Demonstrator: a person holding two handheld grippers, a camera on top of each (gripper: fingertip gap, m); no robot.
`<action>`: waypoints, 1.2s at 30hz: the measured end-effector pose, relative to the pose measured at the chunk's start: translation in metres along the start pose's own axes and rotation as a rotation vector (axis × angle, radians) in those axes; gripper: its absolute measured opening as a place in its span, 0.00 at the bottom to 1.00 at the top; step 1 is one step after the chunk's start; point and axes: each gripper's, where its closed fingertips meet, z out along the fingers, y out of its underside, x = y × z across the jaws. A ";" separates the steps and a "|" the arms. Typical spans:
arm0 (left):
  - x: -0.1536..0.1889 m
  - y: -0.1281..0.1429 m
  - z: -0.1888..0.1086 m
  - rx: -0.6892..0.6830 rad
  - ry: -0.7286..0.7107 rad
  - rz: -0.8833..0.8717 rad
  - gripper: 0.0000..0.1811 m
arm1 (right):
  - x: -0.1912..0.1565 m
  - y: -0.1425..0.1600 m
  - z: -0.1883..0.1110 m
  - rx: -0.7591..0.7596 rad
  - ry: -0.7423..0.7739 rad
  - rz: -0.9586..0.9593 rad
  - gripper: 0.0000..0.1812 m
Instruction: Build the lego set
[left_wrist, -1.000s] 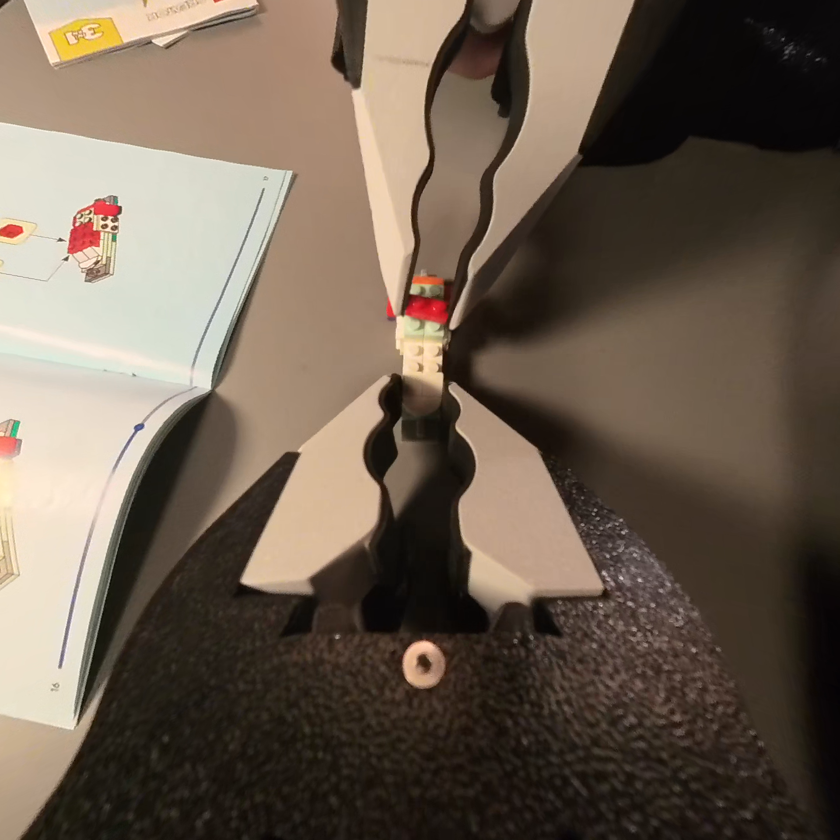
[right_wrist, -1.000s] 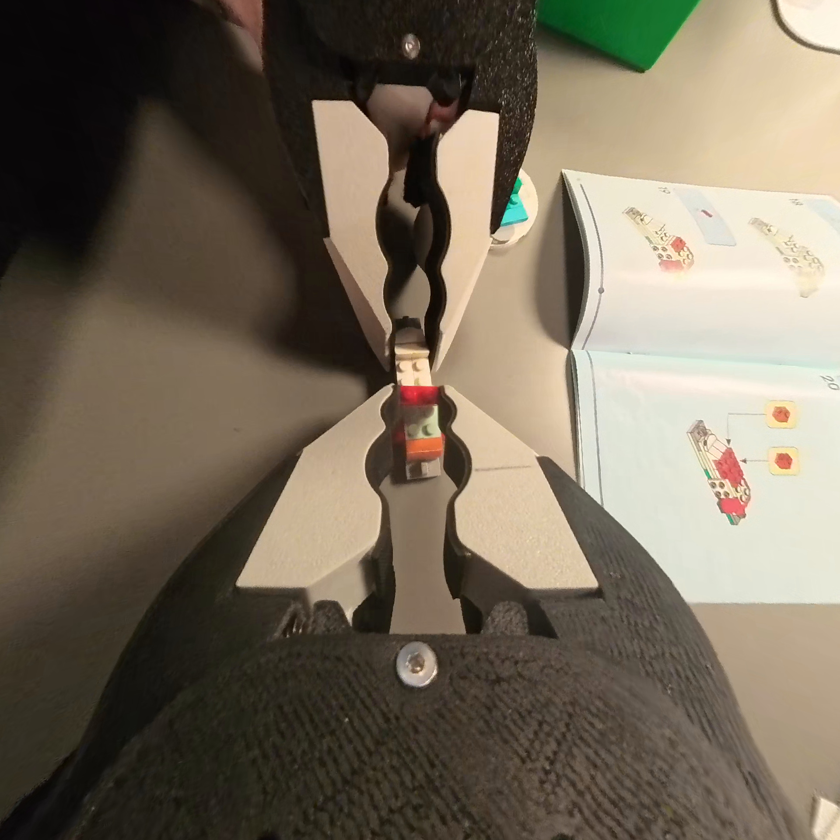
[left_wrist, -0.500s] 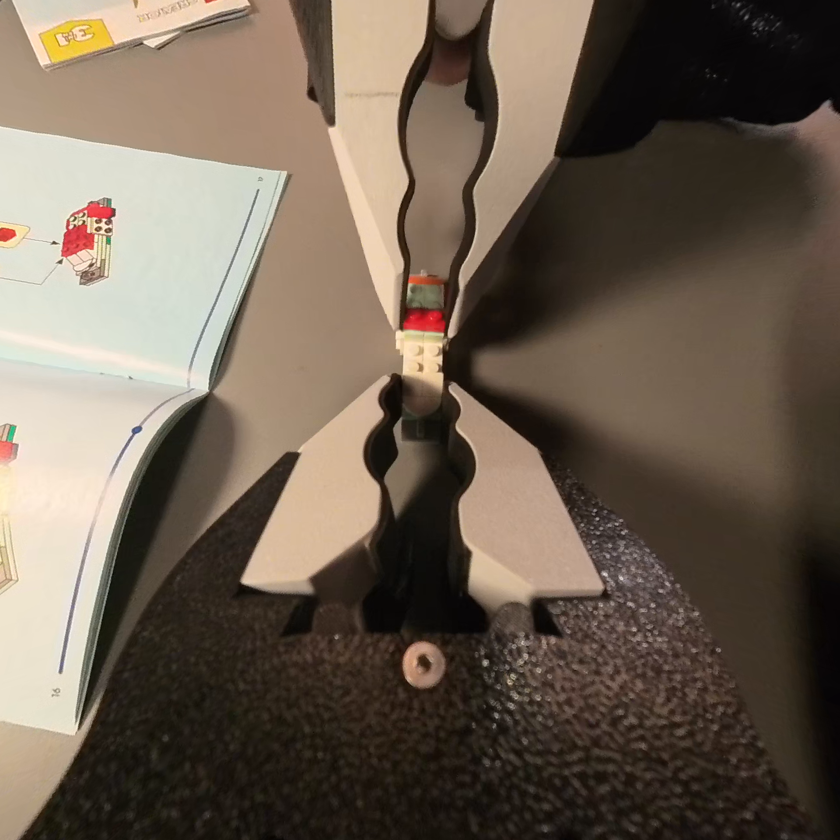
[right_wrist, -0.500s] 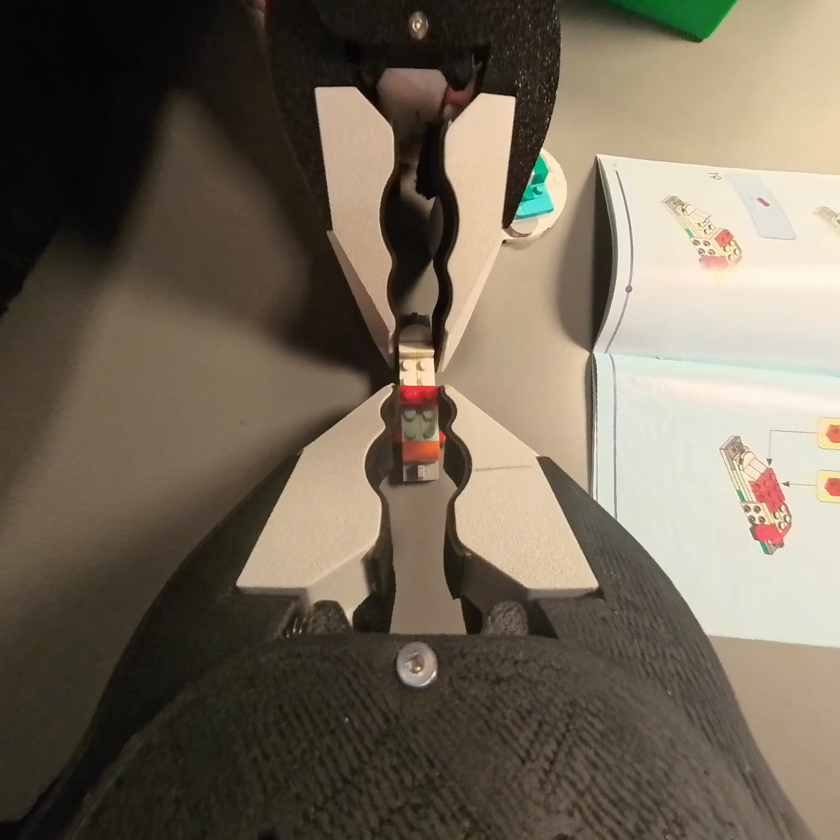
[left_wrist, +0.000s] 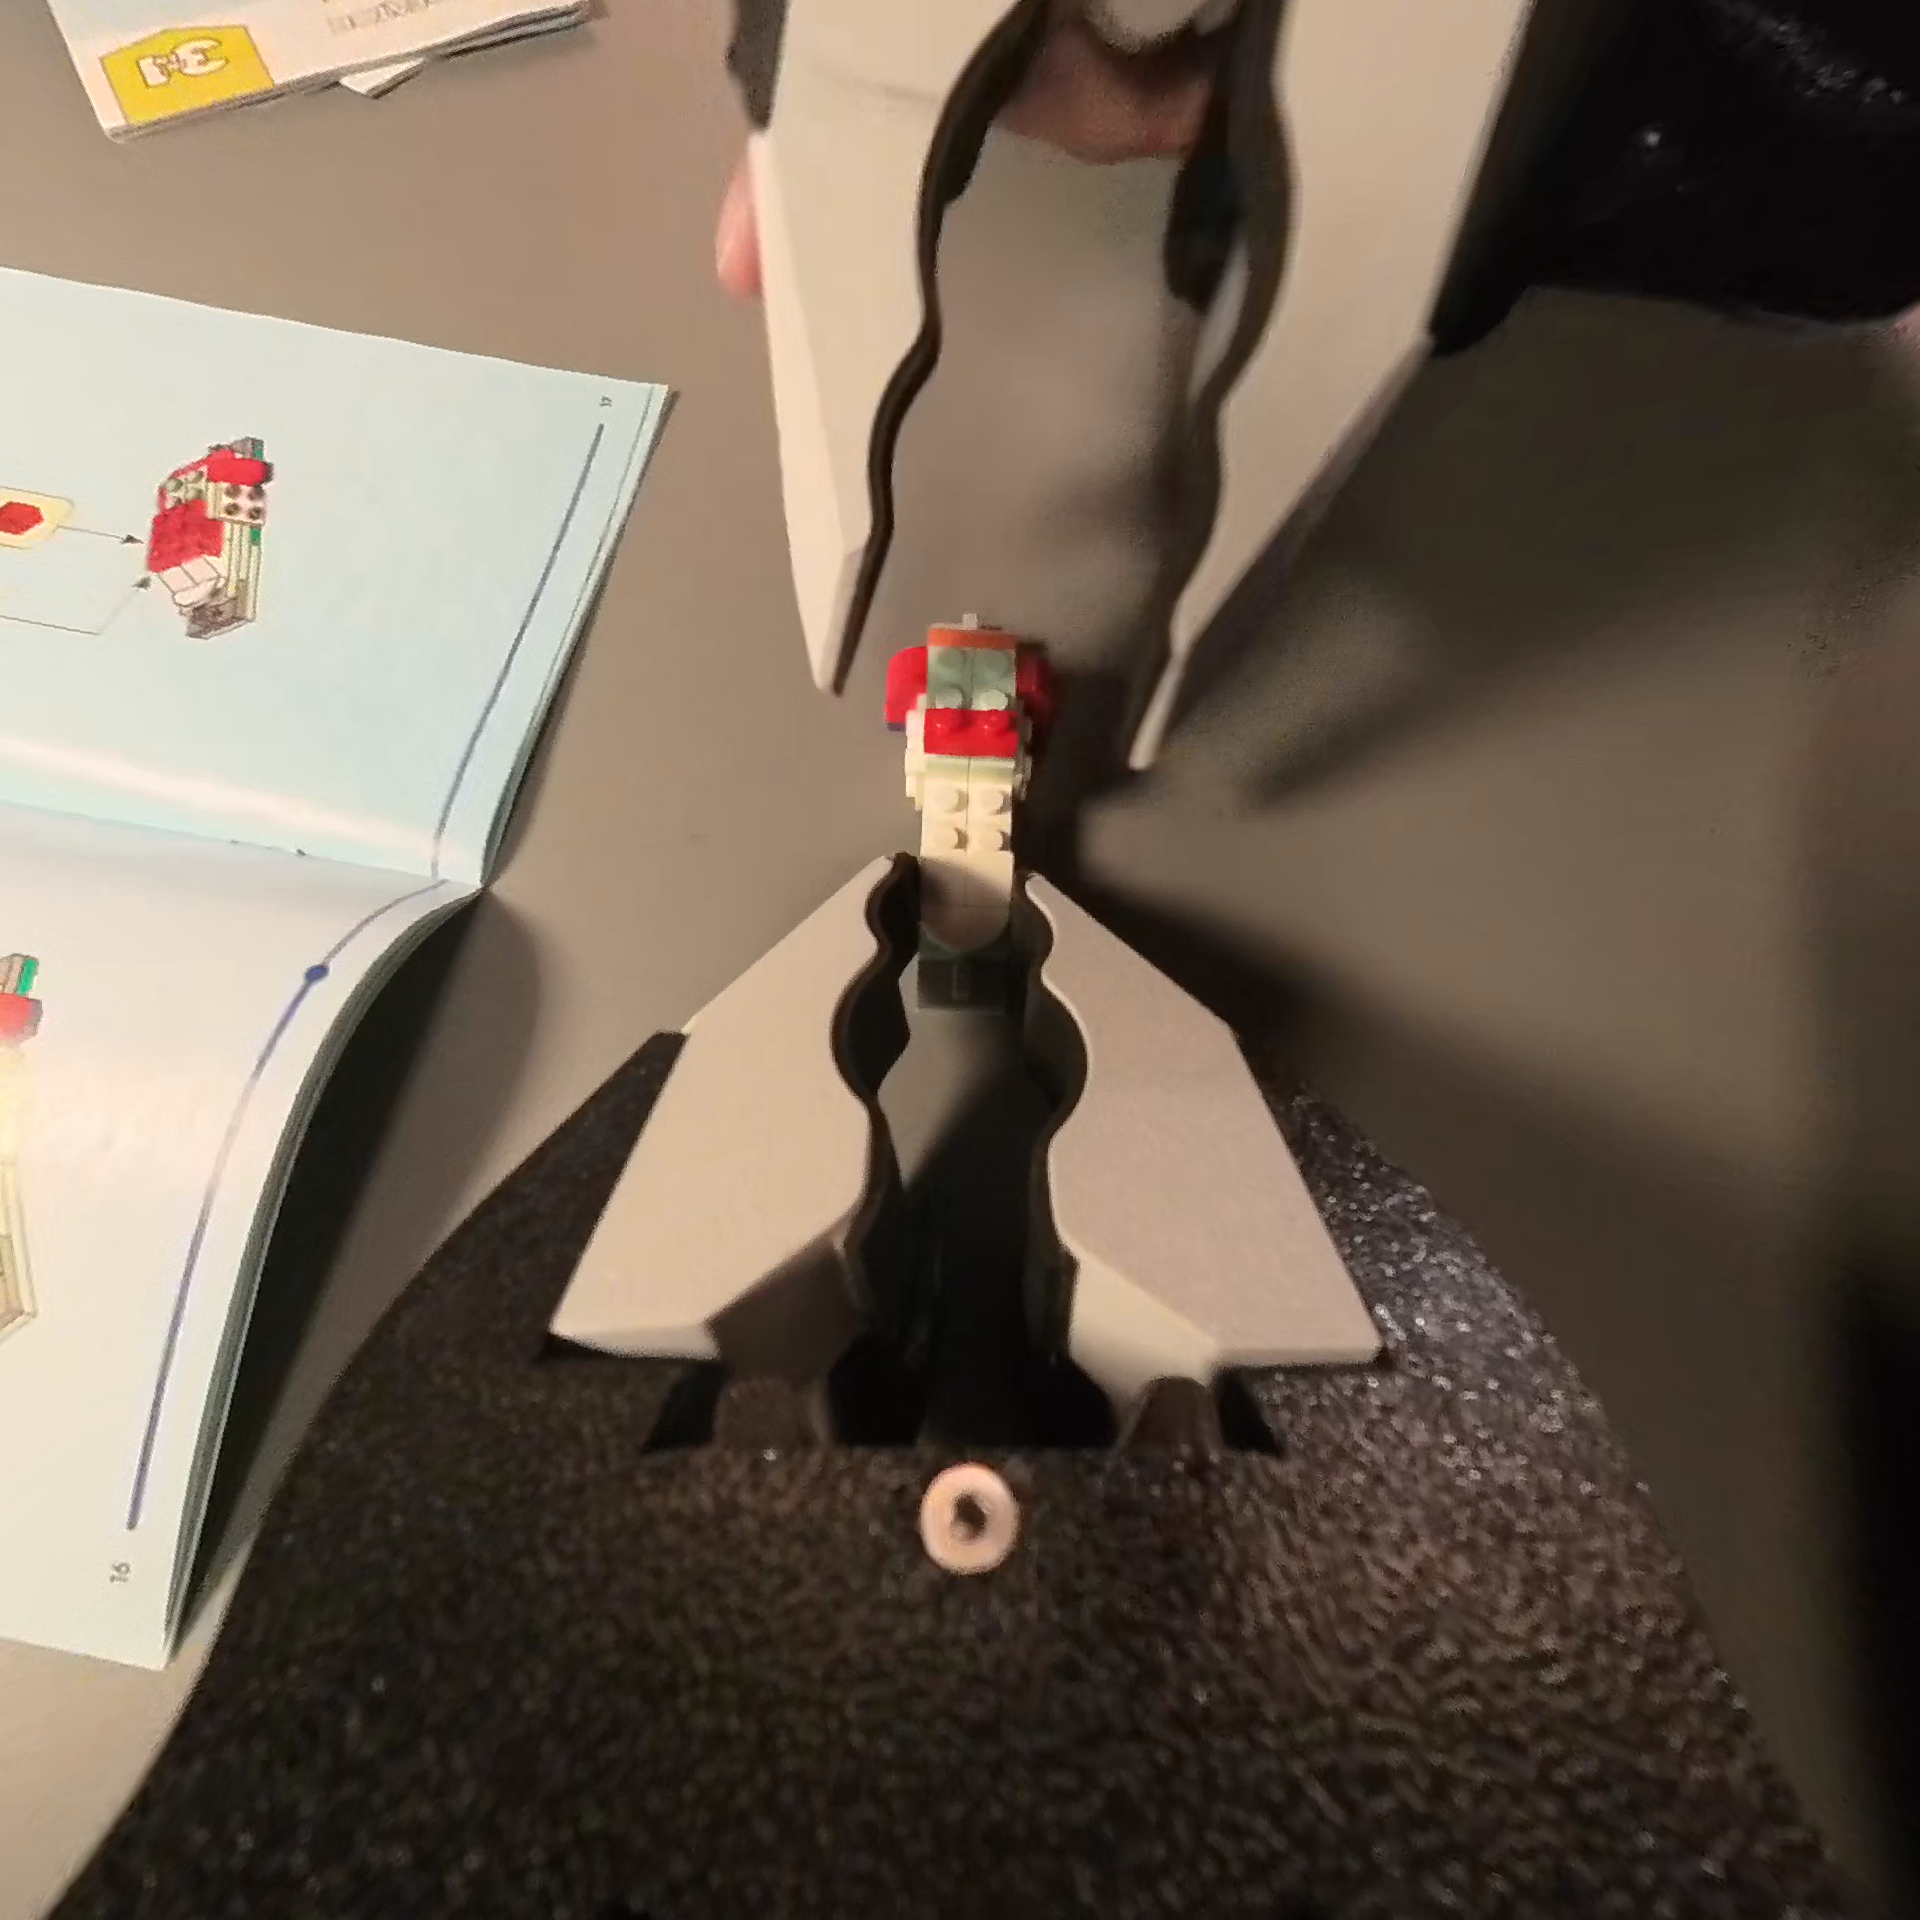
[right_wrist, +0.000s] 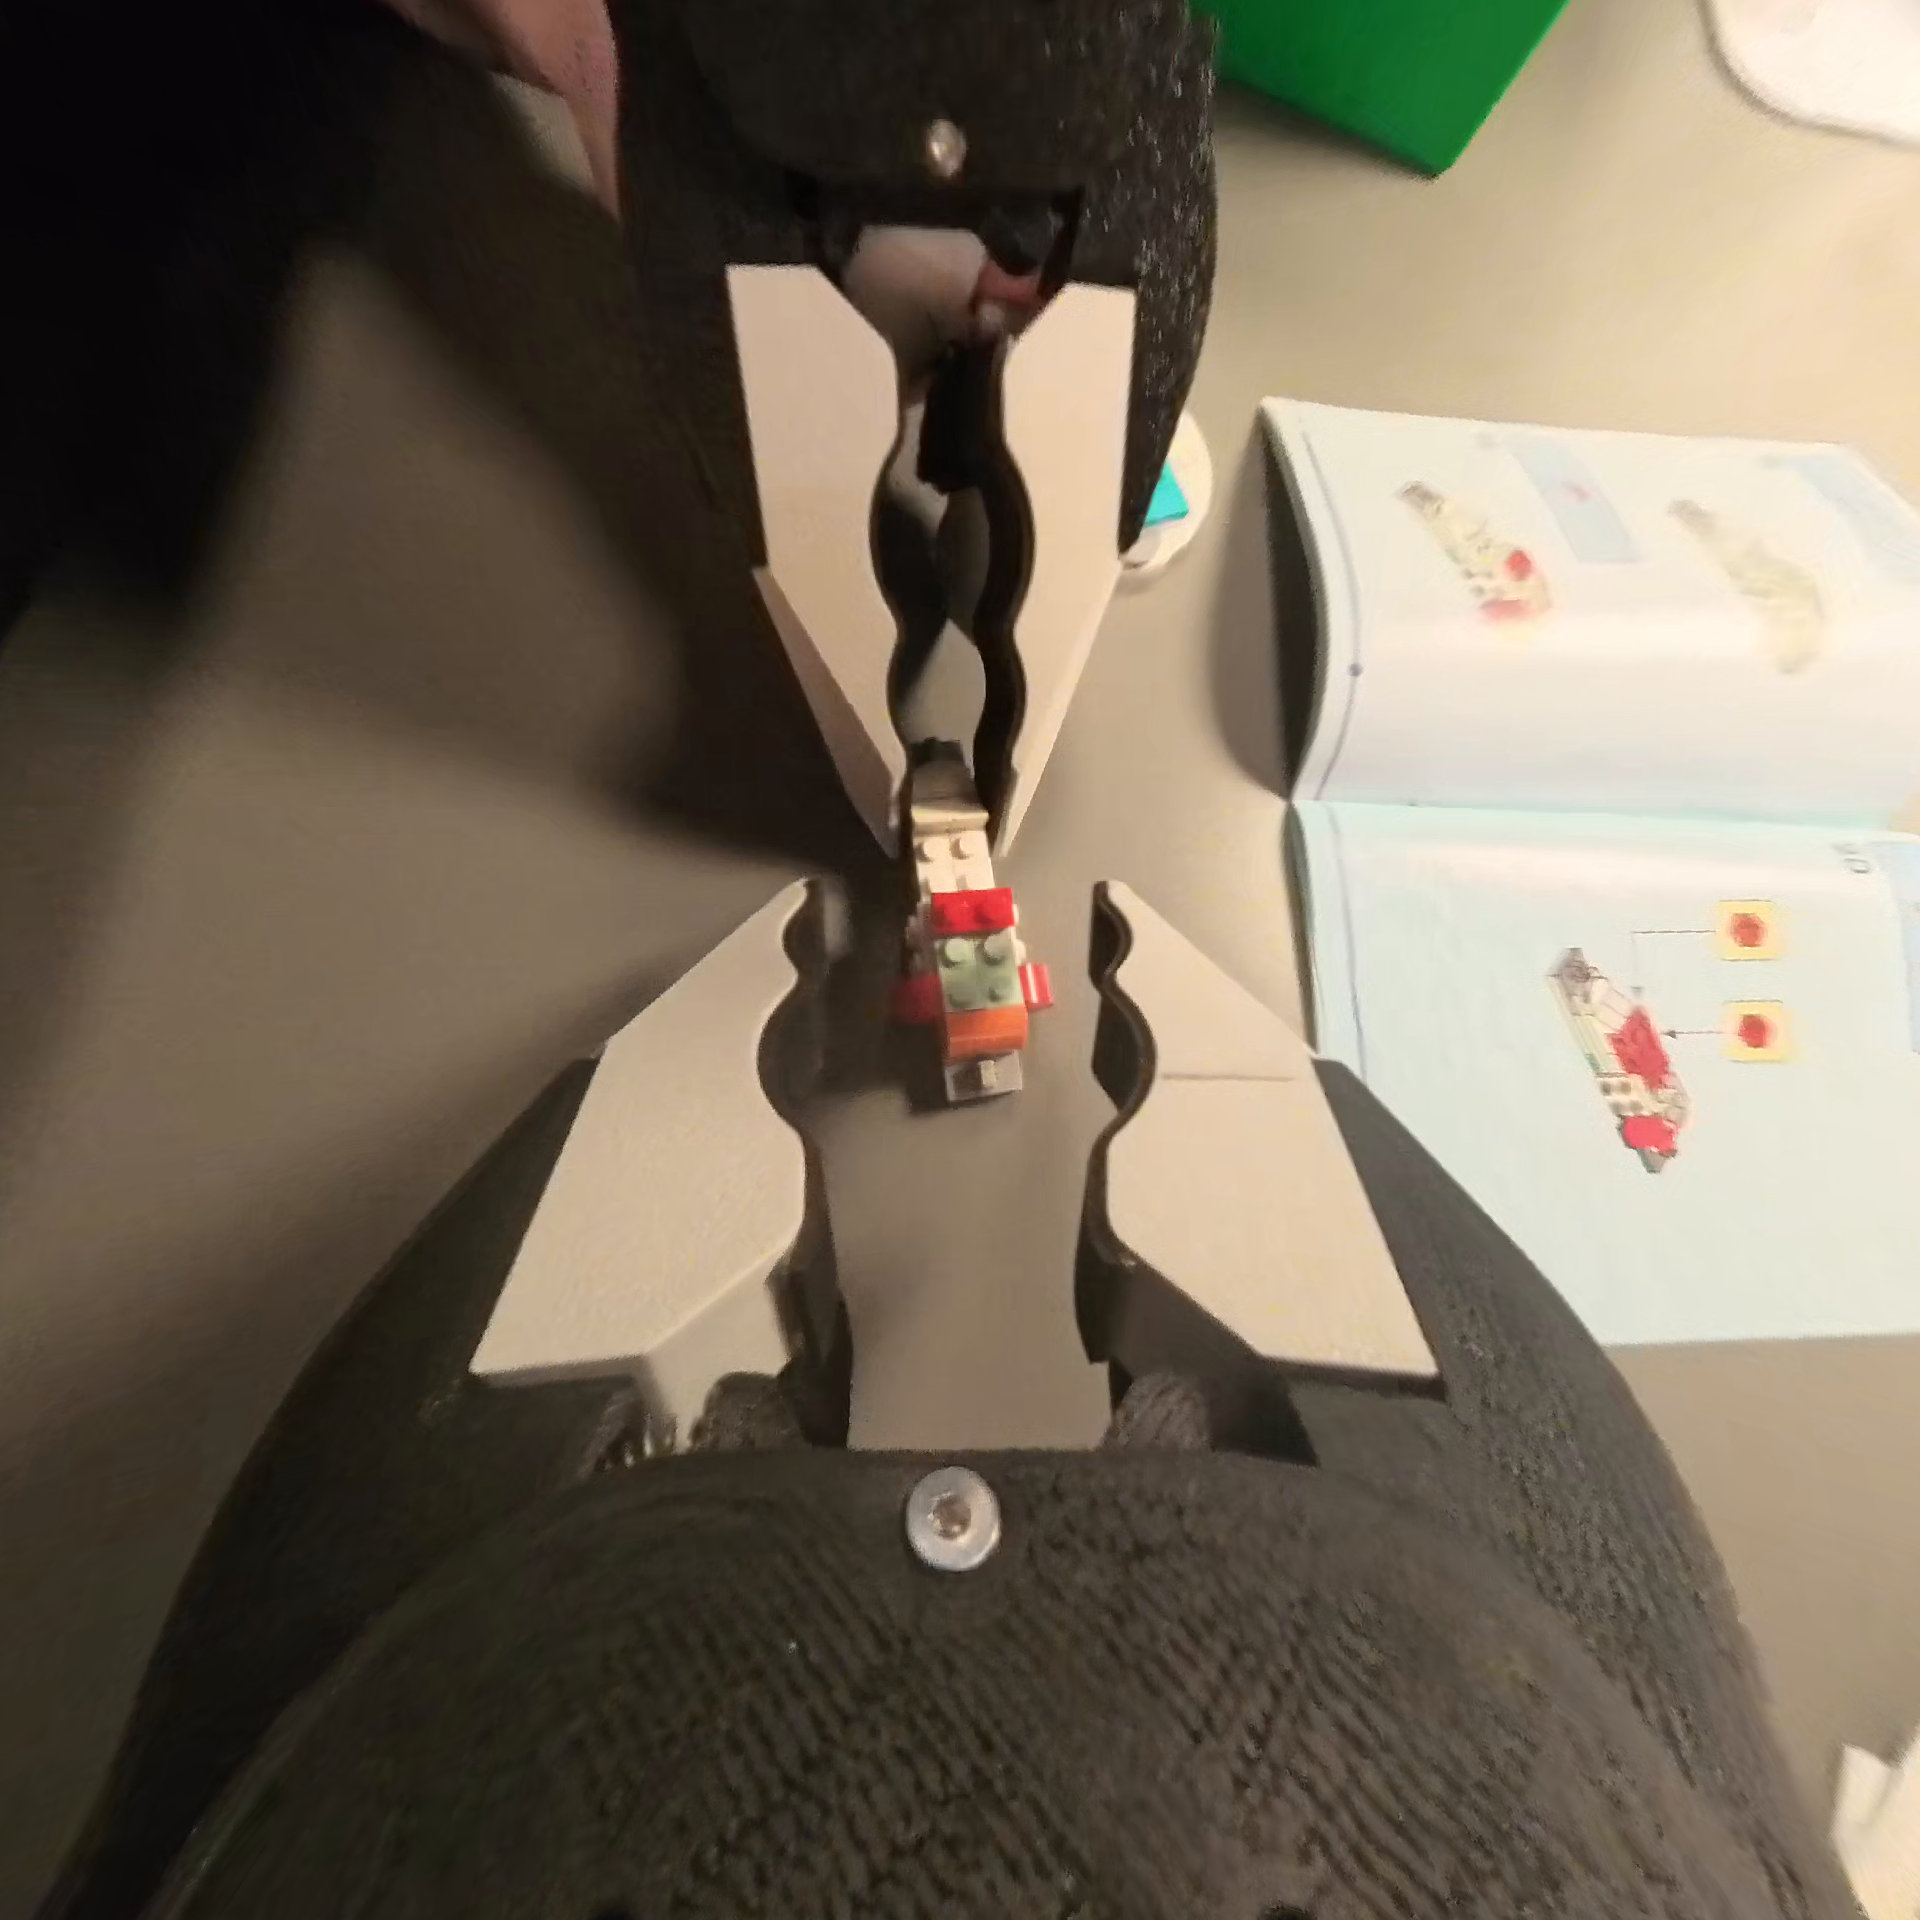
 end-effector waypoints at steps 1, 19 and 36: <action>0.000 0.000 0.000 0.000 0.002 -0.015 0.08 | 0.000 -0.002 0.000 0.011 0.058 -0.033 0.30; -0.008 -0.027 -0.010 0.085 0.045 -0.229 0.08 | 0.038 0.000 -0.006 -0.339 0.860 -0.788 0.18; -0.001 -0.029 -0.007 0.067 0.066 -0.242 0.08 | 0.032 0.006 -0.006 -0.323 0.777 -0.711 0.14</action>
